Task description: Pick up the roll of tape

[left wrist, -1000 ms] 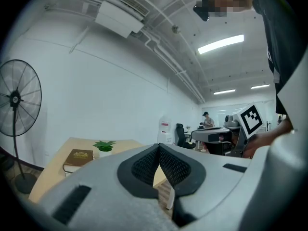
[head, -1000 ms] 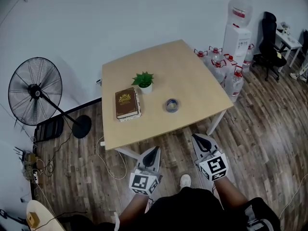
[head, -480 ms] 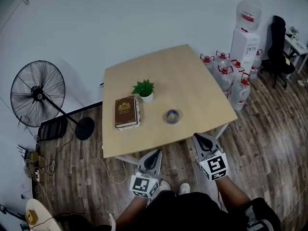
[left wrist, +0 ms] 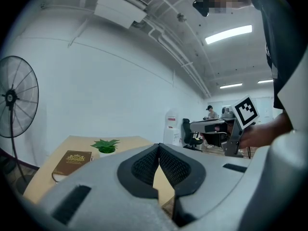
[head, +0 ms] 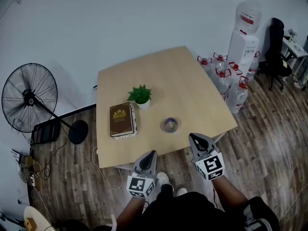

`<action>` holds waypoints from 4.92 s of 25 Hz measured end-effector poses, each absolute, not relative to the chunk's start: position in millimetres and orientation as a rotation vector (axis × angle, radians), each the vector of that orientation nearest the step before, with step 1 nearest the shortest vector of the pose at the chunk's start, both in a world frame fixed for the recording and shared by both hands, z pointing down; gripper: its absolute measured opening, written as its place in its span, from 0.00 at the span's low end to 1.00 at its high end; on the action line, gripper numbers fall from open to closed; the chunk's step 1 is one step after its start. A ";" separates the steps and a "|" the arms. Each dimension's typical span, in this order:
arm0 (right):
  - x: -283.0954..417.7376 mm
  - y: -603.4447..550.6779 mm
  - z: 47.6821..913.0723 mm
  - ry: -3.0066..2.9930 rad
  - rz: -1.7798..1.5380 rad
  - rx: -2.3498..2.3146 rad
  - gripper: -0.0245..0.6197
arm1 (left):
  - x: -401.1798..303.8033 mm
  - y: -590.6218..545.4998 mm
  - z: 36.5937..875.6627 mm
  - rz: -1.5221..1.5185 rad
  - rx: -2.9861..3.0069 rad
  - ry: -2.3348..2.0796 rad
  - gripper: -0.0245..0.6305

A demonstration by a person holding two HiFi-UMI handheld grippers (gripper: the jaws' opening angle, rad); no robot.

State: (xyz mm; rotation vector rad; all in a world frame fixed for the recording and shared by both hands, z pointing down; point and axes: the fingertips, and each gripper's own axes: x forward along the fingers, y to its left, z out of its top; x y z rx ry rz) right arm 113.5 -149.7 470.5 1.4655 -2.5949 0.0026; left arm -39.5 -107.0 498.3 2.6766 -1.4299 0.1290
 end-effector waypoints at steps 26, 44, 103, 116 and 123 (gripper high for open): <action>18.3 -291.4 495.5 -2.518 -0.219 1.068 0.64 | -110.3 -267.2 489.0 0.066 2.724 -1.335 0.04; 11.9 -295.8 673.2 -2.066 -0.231 0.300 0.68 | -125.8 -301.6 505.2 0.135 2.559 -1.555 0.04; 20.5 -305.9 696.2 -2.045 -0.239 0.329 0.12 | -144.6 -292.0 527.8 0.160 2.416 -1.672 0.04; 14.9 -336.9 561.4 -2.371 -0.261 0.866 0.11 | -129.2 -295.0 514.6 0.114 2.456 -1.635 0.04; 13.8 -339.6 493.9 -2.522 -0.238 1.097 0.11 | -125.1 -297.3 508.1 0.090 2.467 -1.626 0.04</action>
